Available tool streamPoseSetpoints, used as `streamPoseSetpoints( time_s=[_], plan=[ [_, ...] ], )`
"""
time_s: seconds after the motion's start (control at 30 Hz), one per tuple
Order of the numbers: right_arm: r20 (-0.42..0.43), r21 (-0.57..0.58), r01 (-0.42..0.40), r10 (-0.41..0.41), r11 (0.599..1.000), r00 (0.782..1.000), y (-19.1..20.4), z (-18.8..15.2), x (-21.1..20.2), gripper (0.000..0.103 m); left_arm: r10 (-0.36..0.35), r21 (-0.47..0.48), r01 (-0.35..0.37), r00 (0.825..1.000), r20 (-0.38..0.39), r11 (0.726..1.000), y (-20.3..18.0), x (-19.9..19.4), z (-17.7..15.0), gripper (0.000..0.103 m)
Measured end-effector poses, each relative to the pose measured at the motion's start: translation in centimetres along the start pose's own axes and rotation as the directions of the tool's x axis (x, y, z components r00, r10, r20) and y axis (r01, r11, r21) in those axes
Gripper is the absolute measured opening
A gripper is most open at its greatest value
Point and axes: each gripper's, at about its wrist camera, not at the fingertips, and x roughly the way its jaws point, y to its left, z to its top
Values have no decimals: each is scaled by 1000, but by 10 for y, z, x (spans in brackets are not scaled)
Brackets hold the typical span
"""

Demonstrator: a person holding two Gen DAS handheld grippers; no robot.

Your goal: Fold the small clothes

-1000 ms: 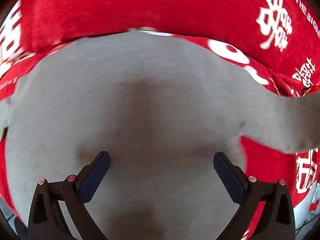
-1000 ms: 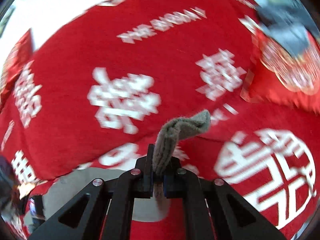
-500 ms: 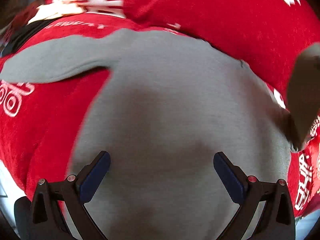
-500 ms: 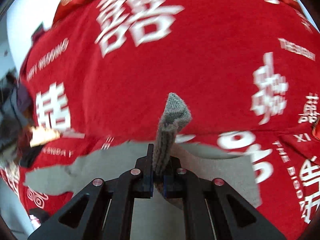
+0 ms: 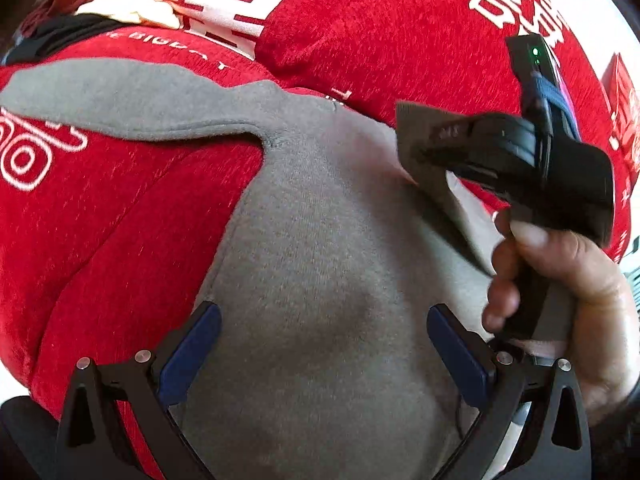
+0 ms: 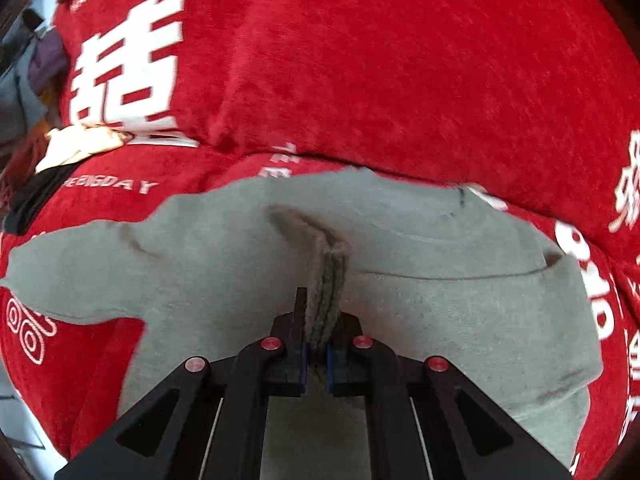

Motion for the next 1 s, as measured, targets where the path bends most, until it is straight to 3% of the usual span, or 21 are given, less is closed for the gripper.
streamPoseSetpoints(
  time_s=[0.13, 0.23, 0.27, 0.3, 0.33, 0.43, 0.53, 0.6, 0.67, 0.77, 0.83, 0.93, 1.0],
  plan=[
    [31, -40, -15, 16, 999, 999, 17, 10, -10, 6, -20, -20, 20, 1000, 4, 1000, 1, -1, 1, 103],
    [-37, -43, -26, 24, 999, 999, 21, 10, 5, 13, -5, -3, 5, 1000, 2, 1000, -3, 0, 1, 103],
    [-87, -46, -45, 41, 998, 995, 20, 8, 14, 33, -1, 1, 1, 1000, 0, 1000, -3, 1, 0, 103],
    [-140, -58, -56, 48, 997, 989, 21, 5, 21, 63, 2, 2, -2, 1000, -2, 1000, -3, 1, -1, 103],
    [-170, -71, -66, 54, 995, 984, 20, 2, 23, 69, 4, 2, -4, 1000, -6, 1000, -3, 1, -1, 103],
    [-141, -115, -137, 121, 984, 983, 16, -2, 1, 70, 29, -2, -29, 999, -15, 1000, -4, 0, 0, 103],
    [-43, -121, -184, 180, 976, 983, -13, 3, -44, 72, 70, 15, -70, 997, -17, 997, -10, -3, 4, 103],
    [20, -81, -176, 178, 981, 984, -51, 4, -68, 80, 82, 27, -82, 997, -4, 996, -20, -4, 13, 103],
    [48, -21, -118, 119, 993, 992, -96, 1, -73, 80, 105, 64, -105, 994, -9, 992, -40, 2, 26, 103],
    [-44, 114, 9, -4, 993, 999, -166, -13, -46, 80, 121, 135, -117, 993, -16, 984, -79, 26, 48, 103],
    [-108, 213, 48, -26, 976, 994, -205, -28, -23, 80, 118, 174, -112, 993, -27, 978, -106, 51, 65, 103],
    [-156, 238, 71, -34, 969, 987, -224, -41, 2, 80, 123, 195, -101, 987, -107, 976, -128, 100, 84, 103],
    [-145, 224, 72, -39, 972, 989, -228, -41, 13, 80, 195, 220, -157, 967, -164, 963, -131, 134, 87, 103]
  ],
)
